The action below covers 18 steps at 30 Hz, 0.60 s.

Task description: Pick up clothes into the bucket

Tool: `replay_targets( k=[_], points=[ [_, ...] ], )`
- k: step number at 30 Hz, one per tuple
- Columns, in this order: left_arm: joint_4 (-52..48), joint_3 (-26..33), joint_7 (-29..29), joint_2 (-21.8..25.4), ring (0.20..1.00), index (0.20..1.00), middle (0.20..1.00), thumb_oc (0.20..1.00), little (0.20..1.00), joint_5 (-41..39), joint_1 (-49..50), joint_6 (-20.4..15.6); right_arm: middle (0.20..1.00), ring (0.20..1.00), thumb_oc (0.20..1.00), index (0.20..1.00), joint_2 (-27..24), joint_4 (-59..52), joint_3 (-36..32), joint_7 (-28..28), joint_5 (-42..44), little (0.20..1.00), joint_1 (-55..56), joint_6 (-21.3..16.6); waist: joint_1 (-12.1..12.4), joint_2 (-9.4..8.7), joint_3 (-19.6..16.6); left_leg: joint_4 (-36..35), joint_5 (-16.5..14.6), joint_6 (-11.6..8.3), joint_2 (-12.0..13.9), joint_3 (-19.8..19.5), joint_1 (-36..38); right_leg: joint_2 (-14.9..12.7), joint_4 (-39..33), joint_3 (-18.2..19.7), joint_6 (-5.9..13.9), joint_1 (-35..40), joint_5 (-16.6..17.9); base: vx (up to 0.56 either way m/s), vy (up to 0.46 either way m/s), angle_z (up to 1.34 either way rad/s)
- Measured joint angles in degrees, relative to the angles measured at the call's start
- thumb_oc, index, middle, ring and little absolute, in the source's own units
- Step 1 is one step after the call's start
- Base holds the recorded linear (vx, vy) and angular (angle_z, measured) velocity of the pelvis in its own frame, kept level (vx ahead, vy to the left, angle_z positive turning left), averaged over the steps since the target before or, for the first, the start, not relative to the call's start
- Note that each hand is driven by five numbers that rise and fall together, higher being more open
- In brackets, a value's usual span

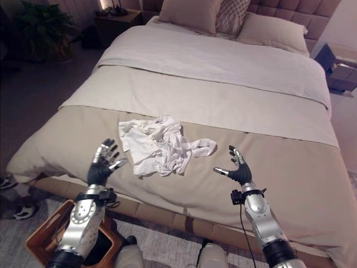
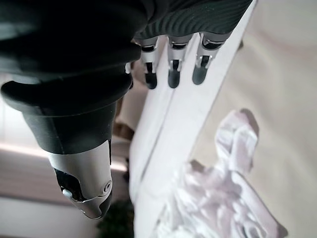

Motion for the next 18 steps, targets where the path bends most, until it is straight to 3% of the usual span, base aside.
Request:
replay_targets(
  k=[1,3,4,7,8,9,11,18],
  points=[
    [0.3,0.3,-0.6,0.6,1.0,1.0,1.0,1.0,1.0,-0.1,0.6,0.2,1.0,1.0,1.0,1.0,1.4,1.8,0.0,-0.8,-1.1,1.0,-3.2,0.4,1.1,-0.09,0.8,1.0,-0.8,0.22,-0.2,0.8,0.6,0.2,-0.8,2.3,0.65,-0.6,1.2,0.08,0.263,-1.0],
    [-0.1,-0.1,-2.0,1.9,1.0,1.0,1.0,1.0,1.0,-0.6,2.2,0.8,1.0,1.0,1.0,1.0,2.7,3.1,0.7,-1.5,-3.2,1.0,-5.6,0.9,1.2,-1.35,0.7,2.6,-2.1,2.85,-1.4,5.1,-0.2,-2.0,-3.6,2.6,0.64,-1.0,1.7,-0.04,0.241,-0.81],
    [-0.3,-0.1,-2.3,2.0,1.0,1.0,1.0,1.0,1.0,-1.0,2.3,0.8,1.0,1.0,1.0,1.0,2.7,3.2,0.7,-1.8,-3.6,1.0,-6.3,0.9,1.3,-1.02,0.9,2.6,-2.1,3.15,-1.1,6.2,-0.5,-2.3,-3.4,2.1,0.93,-1.3,1.7,-0.15,0.128,-0.7],
    [-0.8,-1.2,-2.7,4.4,1.0,1.0,1.0,1.0,1.0,-2.2,1.1,0.6,1.0,1.0,1.0,1.0,2.2,8.1,1.5,-4.0,-5.7,1.0,-12.3,1.2,2.5,-0.35,2.9,3.8,-1.1,4.39,-1.6,9.9,-4.6,-4.8,7.0,0.5,3.46,-8.4,0.2,-0.18,0.152,-0.53],
    [-1.4,-2.0,-2.8,5.8,1.0,1.0,1.0,1.0,1.0,-2.7,0.1,0.5,1.0,1.0,1.0,1.0,0.7,10.9,2.9,-4.8,-6.7,1.0,-16.1,2.2,2.5,-1.71,3.8,4.6,-1.2,4.45,-3.0,10.6,-6.6,-6.0,5.5,0.0,4.32,-8.2,0.4,-0.15,0.175,-0.3],
    [-1.5,-2.5,-2.8,5.5,1.0,1.0,1.0,1.0,1.0,-3.1,-0.8,0.4,1.0,1.0,1.0,1.0,-0.4,12.5,2.9,-5.5,-7.6,1.0,-20.0,2.7,2.6,0.24,6.6,5.1,-0.9,4.3,-2.5,10.6,-7.9,-5.4,3.8,-0.2,5.0,-8.8,2.6,-0.09,0.119,-0.11],
    [-1.8,-3.2,-2.7,5.0,1.0,1.0,1.0,1.0,1.0,-3.2,-1.6,0.0,1.0,1.0,1.0,1.0,-2.9,17.3,4.5,-6.8,-9.8,1.0,-25.7,3.7,2.6,2.01,9.9,5.1,0.1,4.28,-2.5,10.8,-9.9,-5.1,1.6,-0.1,4.89,-9.8,4.7,-0.05,0.082,-0.09],
    [-3.0,-3.5,-0.2,4.7,1.0,1.0,1.0,1.0,1.0,-2.0,-5.2,-0.9,1.0,1.0,1.0,1.0,-11.0,22.6,9.1,-10.0,-16.1,1.0,-36.1,5.4,2.9,1.86,15.9,7.4,1.3,4.33,-2.5,10.4,-17.7,-5.1,2.4,-0.1,4.4,-16.8,6.4,-0.05,0.004,0.0]
  ],
)
